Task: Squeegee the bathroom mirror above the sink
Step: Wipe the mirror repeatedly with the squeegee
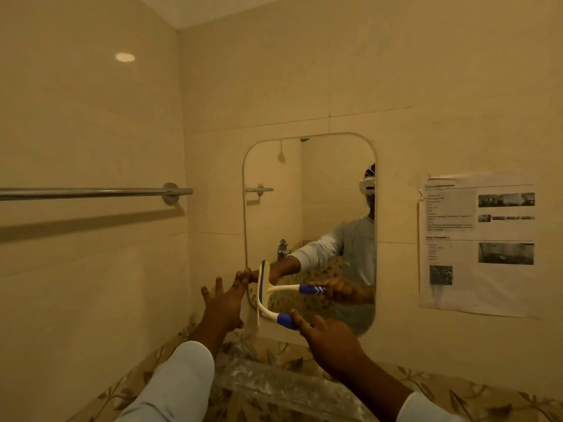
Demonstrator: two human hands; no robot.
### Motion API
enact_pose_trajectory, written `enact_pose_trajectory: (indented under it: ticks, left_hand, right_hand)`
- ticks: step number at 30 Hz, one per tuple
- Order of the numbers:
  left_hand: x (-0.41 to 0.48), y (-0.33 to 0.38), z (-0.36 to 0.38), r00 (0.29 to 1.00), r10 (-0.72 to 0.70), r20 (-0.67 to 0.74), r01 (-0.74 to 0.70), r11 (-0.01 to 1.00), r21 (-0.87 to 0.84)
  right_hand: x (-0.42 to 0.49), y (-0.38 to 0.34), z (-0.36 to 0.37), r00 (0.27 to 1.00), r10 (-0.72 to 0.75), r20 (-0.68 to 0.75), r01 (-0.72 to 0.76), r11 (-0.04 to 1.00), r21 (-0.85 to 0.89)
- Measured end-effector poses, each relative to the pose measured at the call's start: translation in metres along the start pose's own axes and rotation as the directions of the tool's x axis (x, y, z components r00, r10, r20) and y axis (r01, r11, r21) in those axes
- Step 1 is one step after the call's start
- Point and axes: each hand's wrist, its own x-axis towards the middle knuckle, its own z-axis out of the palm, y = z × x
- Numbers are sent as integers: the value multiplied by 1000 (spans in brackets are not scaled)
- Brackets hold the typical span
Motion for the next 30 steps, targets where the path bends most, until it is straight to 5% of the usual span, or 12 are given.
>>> enact_pose_trajectory:
  ticks: [23,30]
  left_hand:
    - [2,-1,1,1000,3,-8,-3,1000,0]
    - [3,0,2,1000,9,-19,-9,1000,1]
  right_hand:
    - [-162,98,-37,985,171,24,-155,938,-309]
    - [-188,111,-37,968,228,-109,-245,950,-192]
